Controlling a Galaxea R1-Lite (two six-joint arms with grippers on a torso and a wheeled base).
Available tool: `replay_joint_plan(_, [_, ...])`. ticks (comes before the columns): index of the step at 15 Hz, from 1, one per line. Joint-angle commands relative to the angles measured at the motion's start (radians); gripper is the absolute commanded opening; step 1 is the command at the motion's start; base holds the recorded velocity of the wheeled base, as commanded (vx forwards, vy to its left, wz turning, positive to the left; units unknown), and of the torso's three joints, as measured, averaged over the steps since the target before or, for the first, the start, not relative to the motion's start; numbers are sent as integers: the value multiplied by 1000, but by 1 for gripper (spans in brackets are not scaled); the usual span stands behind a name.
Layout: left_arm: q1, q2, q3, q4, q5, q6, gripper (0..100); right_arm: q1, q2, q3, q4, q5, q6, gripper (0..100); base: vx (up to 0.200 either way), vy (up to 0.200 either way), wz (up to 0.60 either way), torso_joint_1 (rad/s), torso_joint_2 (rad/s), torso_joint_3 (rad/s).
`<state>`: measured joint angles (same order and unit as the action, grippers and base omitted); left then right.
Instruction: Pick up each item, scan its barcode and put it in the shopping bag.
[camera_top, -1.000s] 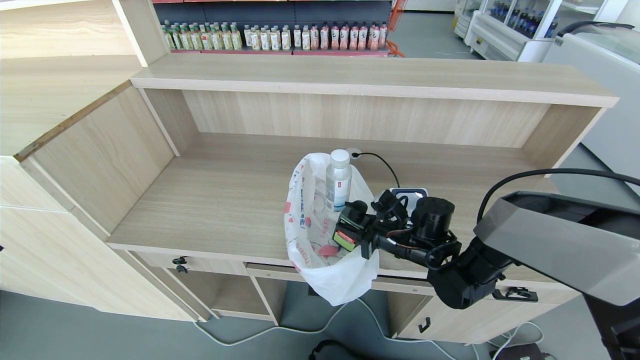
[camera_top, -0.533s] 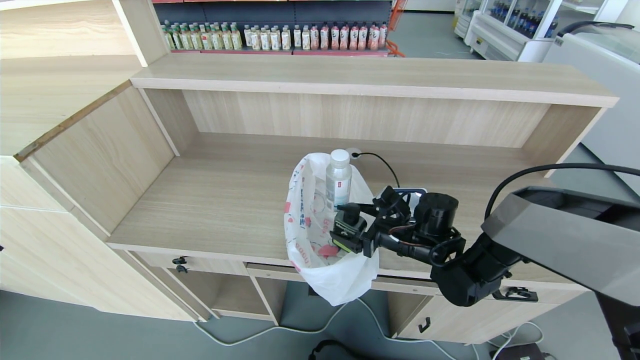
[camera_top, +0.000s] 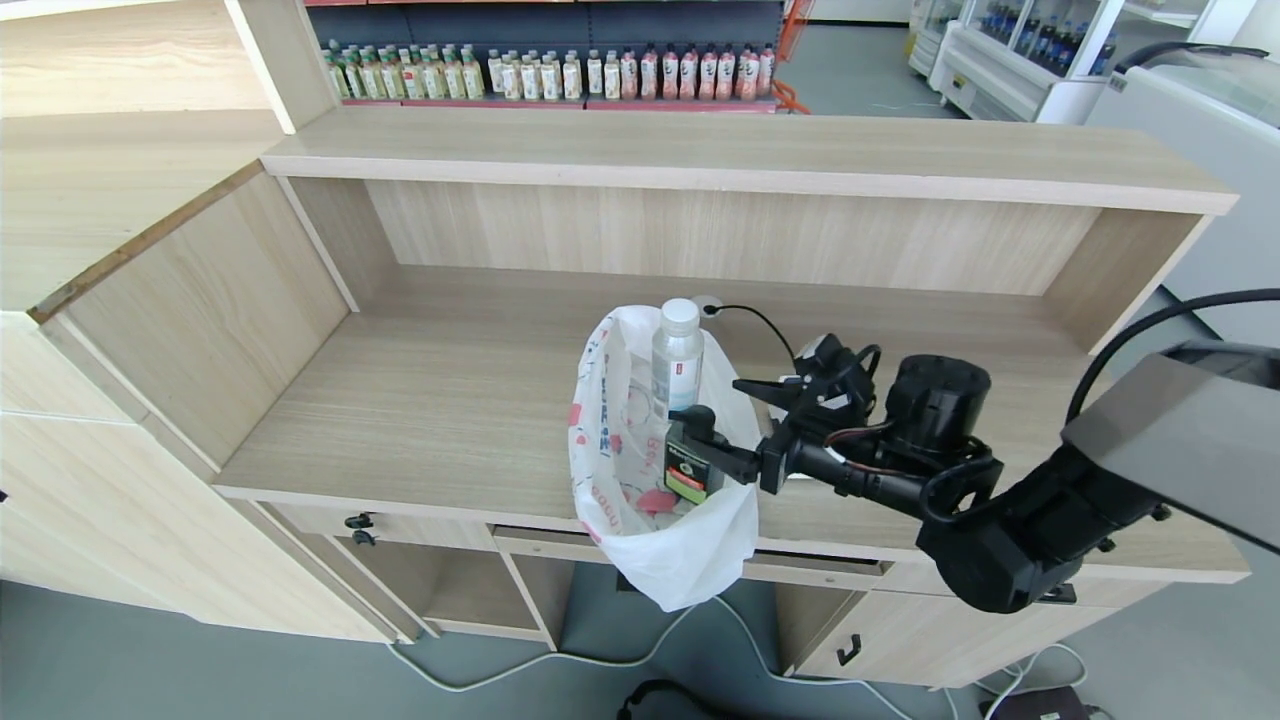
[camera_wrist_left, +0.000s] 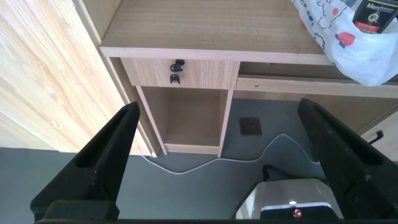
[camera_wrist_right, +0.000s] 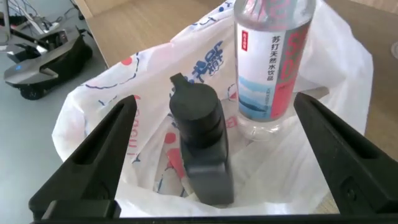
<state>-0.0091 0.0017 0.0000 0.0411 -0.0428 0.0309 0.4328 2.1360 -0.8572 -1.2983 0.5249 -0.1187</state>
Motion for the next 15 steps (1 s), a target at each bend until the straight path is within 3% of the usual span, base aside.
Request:
replay_joint_plan(1, [0, 0, 0, 0, 0, 0, 100, -42, -140, 52, 34, -2, 17, 100, 0, 0, 0, 0, 0, 0])
replay_joint_plan(6, [0, 0, 0, 0, 0, 0, 100, -81, -536, 299, 60, -28, 40, 100, 0, 0, 0, 0, 0, 0])
replay_joint_plan(8, [0, 0, 0, 0, 0, 0, 100, -134, -714, 448, 152, -129, 44, 100, 0, 0, 0, 0, 0, 0])
replay_joint_plan(9, [0, 0, 0, 0, 0, 0, 100, -134, -714, 448, 152, -129, 44, 100, 0, 0, 0, 0, 0, 0])
replay_joint_plan(11, [0, 0, 0, 0, 0, 0, 100, -212, -1019, 489, 530, -345, 139, 100, 0, 0, 0, 0, 0, 0])
replay_joint_plan(12, [0, 0, 0, 0, 0, 0, 100, -239, -1108, 501, 674, -378, 143, 100, 0, 0, 0, 0, 0, 0])
replay_joint_plan(15, [0, 0, 0, 0, 0, 0, 100, -269, -1306, 641, 792, -572, 140, 100, 0, 0, 0, 0, 0, 0])
